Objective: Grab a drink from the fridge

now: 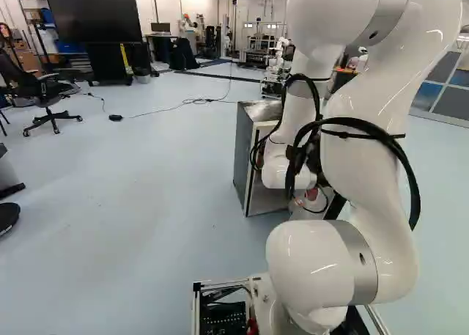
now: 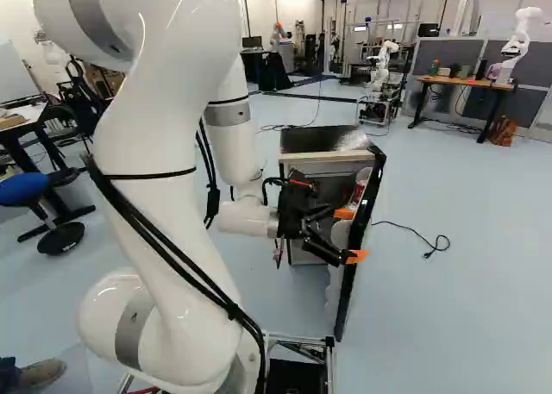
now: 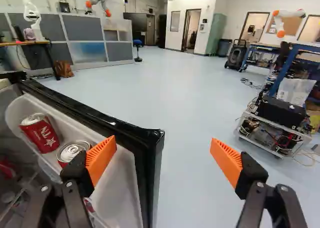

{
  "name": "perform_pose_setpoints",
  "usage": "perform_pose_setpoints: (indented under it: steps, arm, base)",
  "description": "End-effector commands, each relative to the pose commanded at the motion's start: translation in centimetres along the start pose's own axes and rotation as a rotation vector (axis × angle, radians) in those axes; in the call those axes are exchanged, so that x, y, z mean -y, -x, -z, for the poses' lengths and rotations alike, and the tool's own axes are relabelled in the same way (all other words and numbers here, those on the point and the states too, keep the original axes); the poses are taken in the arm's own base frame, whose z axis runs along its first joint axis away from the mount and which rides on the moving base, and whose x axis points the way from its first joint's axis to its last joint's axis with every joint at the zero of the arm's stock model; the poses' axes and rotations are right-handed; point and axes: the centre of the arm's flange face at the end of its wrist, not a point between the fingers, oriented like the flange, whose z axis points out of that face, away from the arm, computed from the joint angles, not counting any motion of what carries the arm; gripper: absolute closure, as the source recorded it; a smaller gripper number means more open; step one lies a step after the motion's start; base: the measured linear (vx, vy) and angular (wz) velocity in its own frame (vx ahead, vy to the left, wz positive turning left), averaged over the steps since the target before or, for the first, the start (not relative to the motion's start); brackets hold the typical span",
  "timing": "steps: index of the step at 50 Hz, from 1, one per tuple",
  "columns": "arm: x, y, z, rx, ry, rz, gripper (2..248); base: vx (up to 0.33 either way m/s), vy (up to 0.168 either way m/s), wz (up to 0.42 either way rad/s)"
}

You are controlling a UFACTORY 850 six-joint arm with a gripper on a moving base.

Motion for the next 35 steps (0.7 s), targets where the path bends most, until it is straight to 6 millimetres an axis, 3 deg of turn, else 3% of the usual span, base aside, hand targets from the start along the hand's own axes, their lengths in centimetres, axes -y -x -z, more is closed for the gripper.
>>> perform_pose_setpoints:
  steps: [35]
  arm:
    - [1.5,-1.4,-7.4,-0.011,0.190,-0.102,3]
  base:
    - [0.000,0.000,0.000]
